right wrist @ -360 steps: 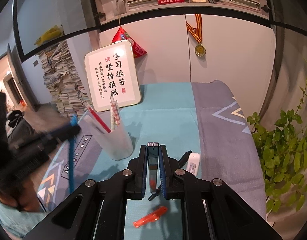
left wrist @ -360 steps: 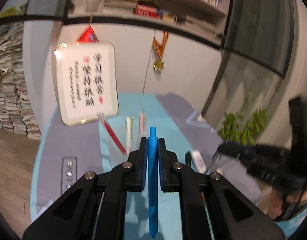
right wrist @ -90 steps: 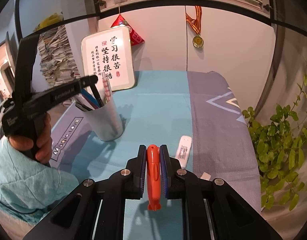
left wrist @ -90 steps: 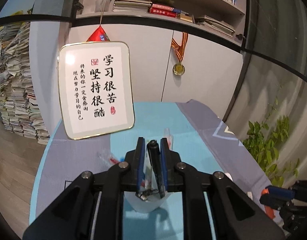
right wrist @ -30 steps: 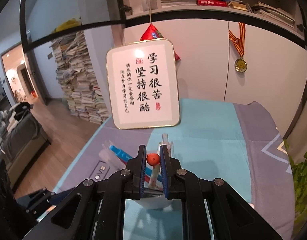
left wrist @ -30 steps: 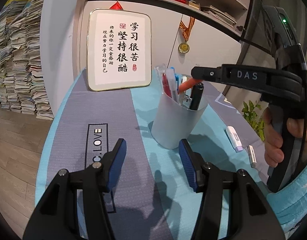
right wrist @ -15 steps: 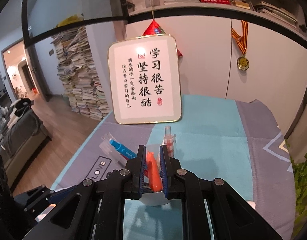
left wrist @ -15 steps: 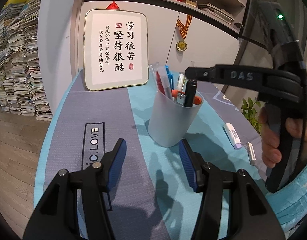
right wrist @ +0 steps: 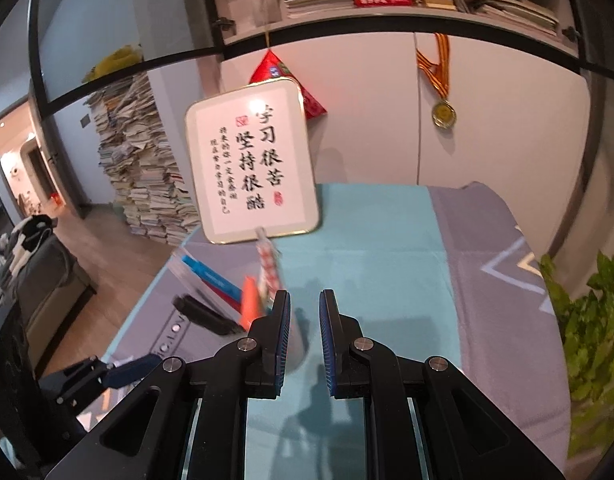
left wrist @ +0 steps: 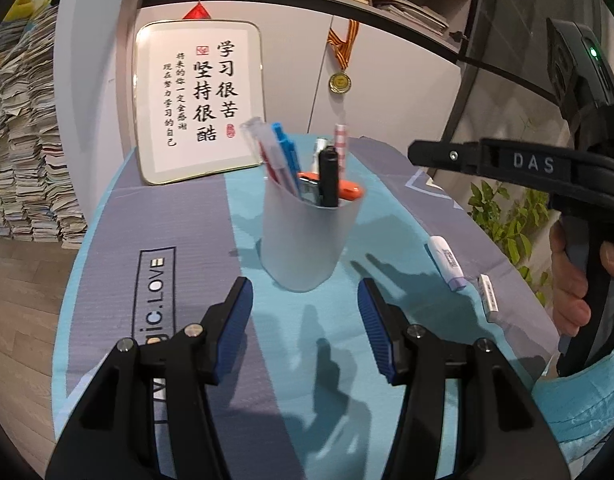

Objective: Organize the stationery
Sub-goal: 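Grasp the white-and-purple eraser with left tool while right tool moves to the correction pen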

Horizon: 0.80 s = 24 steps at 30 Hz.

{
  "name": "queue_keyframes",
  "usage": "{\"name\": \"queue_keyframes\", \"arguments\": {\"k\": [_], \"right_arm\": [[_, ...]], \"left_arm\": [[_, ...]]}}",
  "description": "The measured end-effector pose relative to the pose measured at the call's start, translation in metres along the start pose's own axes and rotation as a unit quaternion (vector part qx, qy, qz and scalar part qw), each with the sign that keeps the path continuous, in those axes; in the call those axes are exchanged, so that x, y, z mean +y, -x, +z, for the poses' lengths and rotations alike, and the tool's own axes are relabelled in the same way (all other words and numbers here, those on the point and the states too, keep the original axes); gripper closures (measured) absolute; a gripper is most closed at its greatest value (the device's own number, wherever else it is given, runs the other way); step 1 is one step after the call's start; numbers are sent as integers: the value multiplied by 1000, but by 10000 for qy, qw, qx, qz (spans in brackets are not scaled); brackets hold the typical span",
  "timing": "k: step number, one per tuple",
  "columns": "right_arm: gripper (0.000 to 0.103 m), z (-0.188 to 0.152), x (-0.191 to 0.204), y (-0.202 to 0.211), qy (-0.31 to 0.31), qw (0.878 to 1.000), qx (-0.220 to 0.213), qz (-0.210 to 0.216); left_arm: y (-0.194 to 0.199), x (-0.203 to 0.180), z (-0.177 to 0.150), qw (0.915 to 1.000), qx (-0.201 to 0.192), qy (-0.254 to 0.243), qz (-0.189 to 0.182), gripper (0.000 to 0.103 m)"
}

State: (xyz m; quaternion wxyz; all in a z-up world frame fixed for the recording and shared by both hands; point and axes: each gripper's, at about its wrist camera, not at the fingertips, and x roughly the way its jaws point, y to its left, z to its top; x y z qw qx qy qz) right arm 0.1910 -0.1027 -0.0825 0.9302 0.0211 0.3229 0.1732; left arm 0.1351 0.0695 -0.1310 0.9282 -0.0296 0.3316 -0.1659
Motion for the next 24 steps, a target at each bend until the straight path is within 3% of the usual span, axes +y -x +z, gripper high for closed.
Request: {"name": "queue_keyframes", "arguments": {"k": [13, 20, 22, 24], "right_arm": [[88, -34, -48, 21, -203, 9988, 166, -412], [88, -56, -93, 30, -664, 9946, 360, -710], [87, -62, -103, 31, -741, 9929, 402, -840], [77, -69, -115, 33, -867, 9914, 465, -867]], "left_arm": [[-13, -34, 1, 9994, 187, -271, -106, 50], [-25, -62, 1, 9979, 355, -501, -185, 50], [-30, -70, 2, 9974, 416, -556, -208, 50], [-35, -81, 3, 9965, 477, -647, -217, 50]]}}
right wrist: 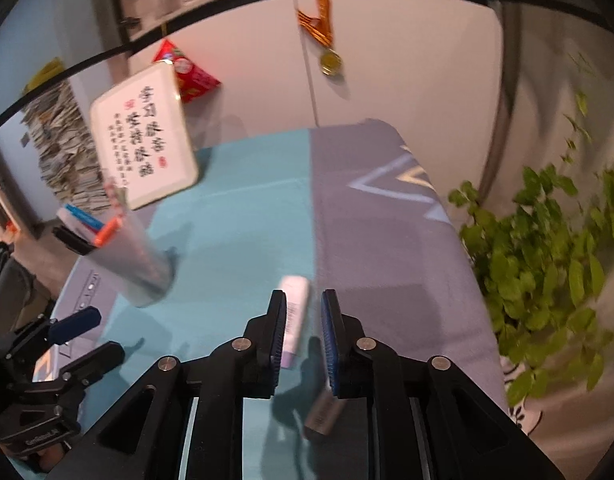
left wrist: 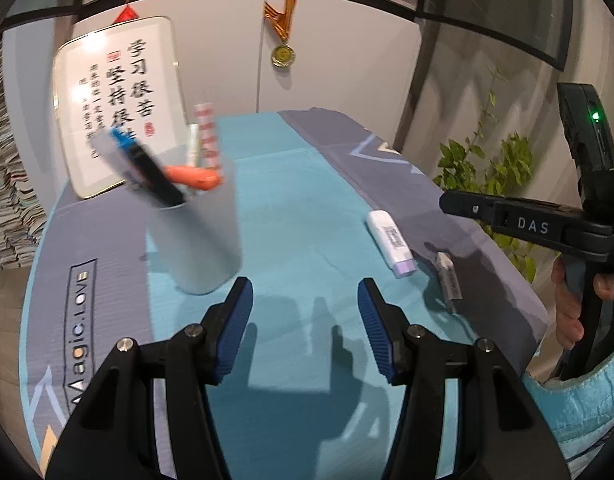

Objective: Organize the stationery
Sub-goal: 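Grasp the white-and-purple eraser with left tool while right tool moves to the correction pen, then lift the eraser with left tool while right tool grasps the white correction pen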

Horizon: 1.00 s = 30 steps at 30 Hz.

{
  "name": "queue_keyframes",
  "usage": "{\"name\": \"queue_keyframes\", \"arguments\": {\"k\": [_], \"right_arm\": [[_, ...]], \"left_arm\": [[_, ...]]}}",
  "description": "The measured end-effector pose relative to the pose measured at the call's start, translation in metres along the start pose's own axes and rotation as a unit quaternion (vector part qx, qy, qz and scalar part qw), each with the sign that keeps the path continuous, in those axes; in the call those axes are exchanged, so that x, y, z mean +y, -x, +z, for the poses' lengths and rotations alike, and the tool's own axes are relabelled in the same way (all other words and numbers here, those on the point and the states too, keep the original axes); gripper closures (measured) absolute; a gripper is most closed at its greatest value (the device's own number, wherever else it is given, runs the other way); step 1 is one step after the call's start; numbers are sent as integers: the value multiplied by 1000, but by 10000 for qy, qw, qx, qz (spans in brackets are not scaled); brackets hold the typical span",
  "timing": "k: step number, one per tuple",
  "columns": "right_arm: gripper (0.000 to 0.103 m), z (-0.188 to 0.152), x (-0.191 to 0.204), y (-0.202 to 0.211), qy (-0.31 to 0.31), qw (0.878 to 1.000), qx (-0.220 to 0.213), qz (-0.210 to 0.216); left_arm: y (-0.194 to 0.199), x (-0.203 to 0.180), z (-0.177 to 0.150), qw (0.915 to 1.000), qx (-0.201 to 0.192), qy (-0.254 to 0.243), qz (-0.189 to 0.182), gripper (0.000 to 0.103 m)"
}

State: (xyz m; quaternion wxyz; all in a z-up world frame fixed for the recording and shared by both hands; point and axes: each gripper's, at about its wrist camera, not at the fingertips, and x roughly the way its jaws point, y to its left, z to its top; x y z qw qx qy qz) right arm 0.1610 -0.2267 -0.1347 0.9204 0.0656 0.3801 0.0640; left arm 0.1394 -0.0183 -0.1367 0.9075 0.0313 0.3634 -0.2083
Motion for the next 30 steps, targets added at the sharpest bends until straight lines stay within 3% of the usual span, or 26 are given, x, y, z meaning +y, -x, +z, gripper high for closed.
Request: {"name": "queue_keyframes", "arguments": {"k": [3, 13, 20, 24, 26, 30], "right_arm": [[61, -8, -15, 0, -182, 9998, 69, 46], [61, -33, -44, 3, -362, 9990, 229, 122], [61, -43, -59, 9, -466, 9984, 216, 245], [61, -44, -58, 8, -409, 9985, 240, 283], [61, -43, -57, 6, -386, 9984, 258, 320], [61, -42, -49, 4, -271, 9981, 311, 450]], "left_arm": [[-10, -14, 7, 9999, 58, -105, -45, 50], [-72, -60, 41, 9986, 451, -94, -241, 50], [-132, -71, 55, 9954, 940, 180, -7, 53], [-142, -68, 60, 9949, 961, 272, 126, 77], [-140, -66, 60, 9947, 981, 319, 30, 78], [-113, -66, 61, 9977, 635, 244, -31, 79]]}}
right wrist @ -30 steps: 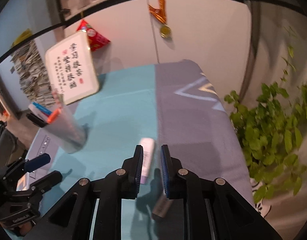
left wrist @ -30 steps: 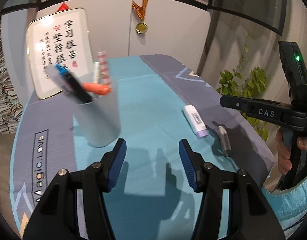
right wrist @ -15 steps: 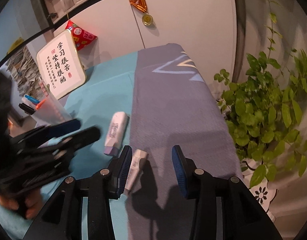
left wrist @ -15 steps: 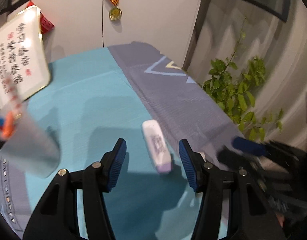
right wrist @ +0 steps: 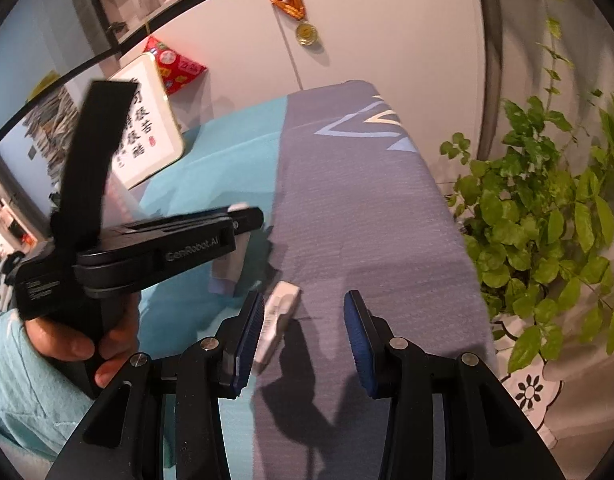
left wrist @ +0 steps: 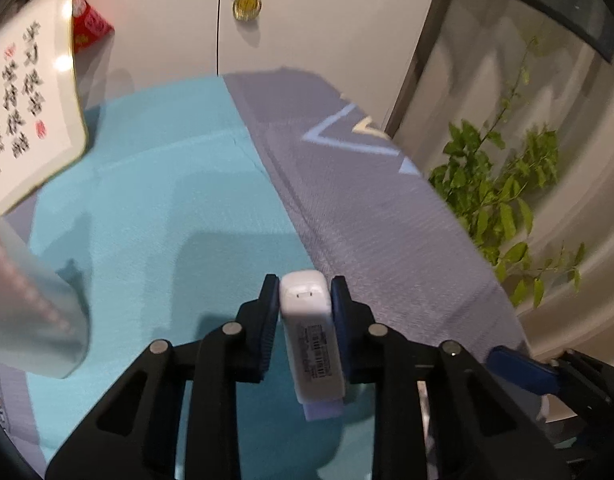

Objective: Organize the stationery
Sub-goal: 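Lift the eraser with left tool while right tool grasps the white correction pen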

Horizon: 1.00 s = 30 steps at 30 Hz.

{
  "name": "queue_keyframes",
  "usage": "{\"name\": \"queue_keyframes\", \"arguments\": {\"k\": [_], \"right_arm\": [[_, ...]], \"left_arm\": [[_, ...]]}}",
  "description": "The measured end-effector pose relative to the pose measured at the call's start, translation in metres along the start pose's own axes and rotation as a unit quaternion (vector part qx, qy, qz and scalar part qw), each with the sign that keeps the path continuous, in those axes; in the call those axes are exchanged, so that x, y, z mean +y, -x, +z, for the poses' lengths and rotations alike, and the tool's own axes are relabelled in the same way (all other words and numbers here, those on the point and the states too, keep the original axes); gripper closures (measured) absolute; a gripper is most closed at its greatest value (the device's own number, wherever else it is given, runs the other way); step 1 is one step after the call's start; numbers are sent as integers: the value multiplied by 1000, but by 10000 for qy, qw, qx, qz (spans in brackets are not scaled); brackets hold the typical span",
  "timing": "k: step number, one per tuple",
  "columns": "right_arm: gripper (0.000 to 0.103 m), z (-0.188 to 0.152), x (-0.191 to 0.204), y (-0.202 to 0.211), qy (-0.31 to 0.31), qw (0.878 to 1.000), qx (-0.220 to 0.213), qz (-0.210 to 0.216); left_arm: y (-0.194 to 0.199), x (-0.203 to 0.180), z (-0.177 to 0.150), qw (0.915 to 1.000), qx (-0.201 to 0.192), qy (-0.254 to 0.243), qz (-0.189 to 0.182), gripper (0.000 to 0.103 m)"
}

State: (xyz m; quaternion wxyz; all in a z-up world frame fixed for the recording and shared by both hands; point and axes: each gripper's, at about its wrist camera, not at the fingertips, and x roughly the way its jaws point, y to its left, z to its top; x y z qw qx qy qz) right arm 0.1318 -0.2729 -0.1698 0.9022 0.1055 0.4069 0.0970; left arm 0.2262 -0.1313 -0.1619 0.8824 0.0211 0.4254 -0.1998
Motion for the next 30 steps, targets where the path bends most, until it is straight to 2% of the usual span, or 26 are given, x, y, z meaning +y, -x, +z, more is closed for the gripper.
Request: {"name": "queue_keyframes", "arguments": {"k": [3, 8, 13, 20, 22, 25, 30], "right_arm": [[61, 2, 7, -3, 74, 9999, 66, 73], [61, 5, 22, -12, 214, 9995, 250, -37], [61, 7, 26, -26, 87, 9989, 434, -169], [62, 8, 27, -43, -90, 9971, 675, -334], [82, 9, 27, -44, -122, 9970, 655, -388], [85, 12, 27, -45, -193, 9967, 672, -400], [86, 19, 39, -32, -78, 9982, 447, -384]], "left_arm": [[24, 2, -2, 9996, -269, -52, -61, 79], [62, 13, -13, 9977, -642, -98, -170, 79], [86, 29, -26, 9963, -811, 6, -276, 80], [109, 56, -44, 9949, -959, 231, -205, 80], [113, 62, -49, 9946, -987, 274, -189, 80], [120, 73, -58, 9940, -1031, 331, -134, 80], [126, 91, -68, 9930, -1054, 522, -61, 80]]}}
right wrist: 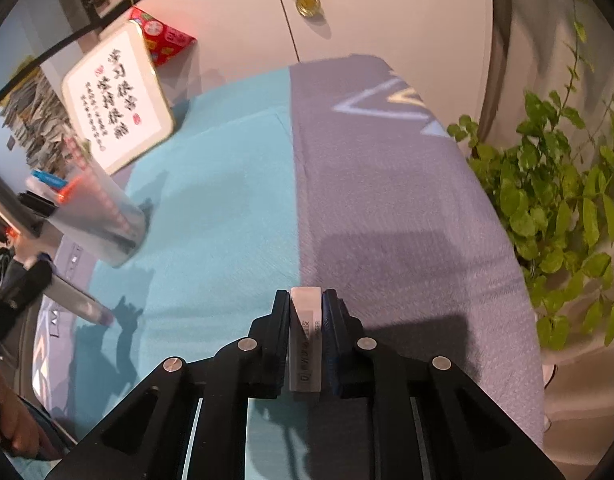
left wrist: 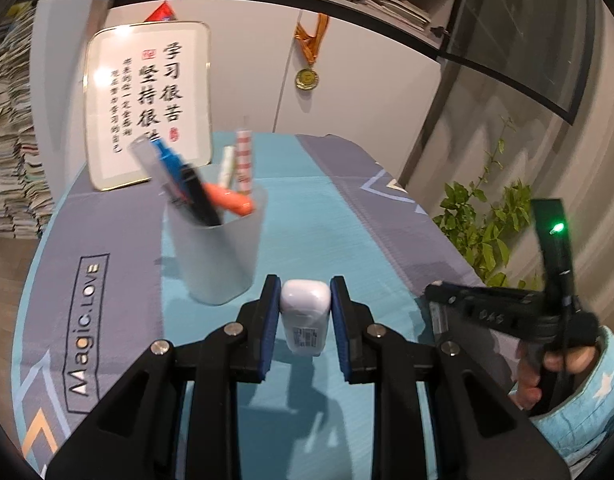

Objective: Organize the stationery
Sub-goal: 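Lift the eraser with left tool while right tool grasps the white correction pen, then drop the correction pen into the cup with right tool while left tool holds the eraser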

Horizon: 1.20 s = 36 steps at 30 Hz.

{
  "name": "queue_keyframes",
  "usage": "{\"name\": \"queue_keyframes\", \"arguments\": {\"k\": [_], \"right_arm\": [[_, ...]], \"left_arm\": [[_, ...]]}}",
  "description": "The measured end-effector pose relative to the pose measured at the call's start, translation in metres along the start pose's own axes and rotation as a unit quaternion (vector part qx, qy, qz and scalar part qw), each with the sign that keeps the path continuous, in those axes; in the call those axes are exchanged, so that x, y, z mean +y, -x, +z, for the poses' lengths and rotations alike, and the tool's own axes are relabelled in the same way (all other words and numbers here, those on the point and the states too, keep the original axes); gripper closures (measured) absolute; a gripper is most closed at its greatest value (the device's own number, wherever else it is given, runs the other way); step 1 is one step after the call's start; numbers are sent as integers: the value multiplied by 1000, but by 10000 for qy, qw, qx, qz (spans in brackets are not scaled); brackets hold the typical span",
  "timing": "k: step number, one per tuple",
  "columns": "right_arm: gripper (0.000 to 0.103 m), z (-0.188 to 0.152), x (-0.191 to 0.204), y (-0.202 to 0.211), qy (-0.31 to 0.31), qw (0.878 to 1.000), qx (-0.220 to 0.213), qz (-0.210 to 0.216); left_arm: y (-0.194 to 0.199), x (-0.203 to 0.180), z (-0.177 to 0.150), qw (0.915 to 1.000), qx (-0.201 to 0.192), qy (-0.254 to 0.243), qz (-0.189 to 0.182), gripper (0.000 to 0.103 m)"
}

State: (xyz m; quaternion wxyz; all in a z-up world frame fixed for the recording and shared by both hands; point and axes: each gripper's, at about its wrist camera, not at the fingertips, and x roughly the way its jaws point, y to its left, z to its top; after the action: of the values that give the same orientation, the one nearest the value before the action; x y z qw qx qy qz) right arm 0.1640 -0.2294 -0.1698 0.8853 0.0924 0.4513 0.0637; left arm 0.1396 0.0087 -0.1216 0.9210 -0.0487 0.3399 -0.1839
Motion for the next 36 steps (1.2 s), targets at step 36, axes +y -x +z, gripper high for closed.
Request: {"name": "queue_keyframes", "arguments": {"k": [36], "right_arm": [[86, 66, 180, 31, 1695, 9710, -1557, 648]], "left_arm": [[26, 59, -7, 9992, -207, 335, -98, 80]]}}
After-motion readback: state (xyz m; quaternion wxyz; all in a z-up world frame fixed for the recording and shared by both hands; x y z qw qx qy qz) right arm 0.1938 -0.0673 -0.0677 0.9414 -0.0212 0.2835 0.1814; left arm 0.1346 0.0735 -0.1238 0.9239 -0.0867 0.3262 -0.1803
